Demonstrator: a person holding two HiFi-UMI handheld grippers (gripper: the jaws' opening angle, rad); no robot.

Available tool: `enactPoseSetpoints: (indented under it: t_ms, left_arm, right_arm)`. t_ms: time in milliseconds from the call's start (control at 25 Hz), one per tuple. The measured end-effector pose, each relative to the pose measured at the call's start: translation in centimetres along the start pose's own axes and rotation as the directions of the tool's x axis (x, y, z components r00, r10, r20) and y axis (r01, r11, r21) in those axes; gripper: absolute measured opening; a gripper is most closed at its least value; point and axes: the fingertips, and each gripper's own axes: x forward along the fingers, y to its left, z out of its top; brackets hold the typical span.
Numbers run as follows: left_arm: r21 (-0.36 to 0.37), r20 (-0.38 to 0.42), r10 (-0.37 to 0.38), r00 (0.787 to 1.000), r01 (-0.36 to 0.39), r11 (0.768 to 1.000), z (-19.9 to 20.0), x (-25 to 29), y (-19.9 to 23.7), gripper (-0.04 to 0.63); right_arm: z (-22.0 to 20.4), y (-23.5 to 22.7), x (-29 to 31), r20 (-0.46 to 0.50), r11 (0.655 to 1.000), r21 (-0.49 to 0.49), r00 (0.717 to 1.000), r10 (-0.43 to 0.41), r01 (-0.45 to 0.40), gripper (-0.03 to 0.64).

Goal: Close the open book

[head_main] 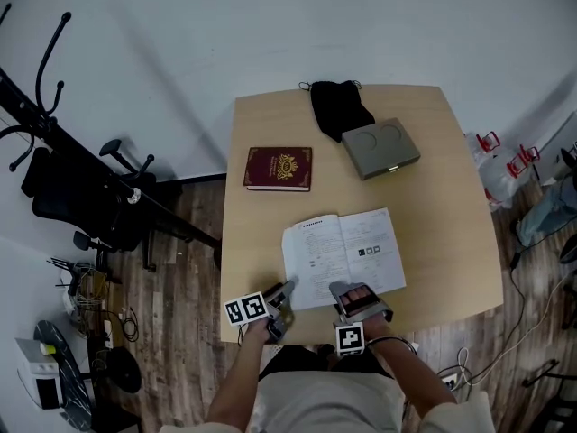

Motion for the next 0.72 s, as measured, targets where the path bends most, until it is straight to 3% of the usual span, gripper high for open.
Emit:
enactPoseSetpoints:
  t_ms: [120,360,600,720]
  left_arm:
    - [-0.027,0.025,-0.011,1.000,0.011,1.000,-0.2,-0.8,0.3,0.213]
    - [-0.055,0.031,-0.030,0.999,0.031,0.998,-0.2,-1.7,0.5,0.215]
    - [-0.116,0.034,-0.072,0.997,0.076,0.990,-0.8,-1.4,0.3,0.218]
    - [-0.159,0.048,-0.128,0.991,0.134,0.978,-0.7,-0.8,-0.7,0.227]
  right_arm:
    - [0.2,0.5,-0.3,-0.010,1.000,-0.004,1.000,-0.026,0.026,0.287]
    - [0.2,1.6,-1.0,-0.025,0.991,0.092,0.995,-0.092,0.094,0.128]
    - [-0.1,0.4,-2.6,-0.023,0.954,0.244,0.984,-0.177,0.177,0.067]
    - [-0.4,0.0,-3.1,-0.031,0.940,0.281,0.981,-0.191,0.192,0.060]
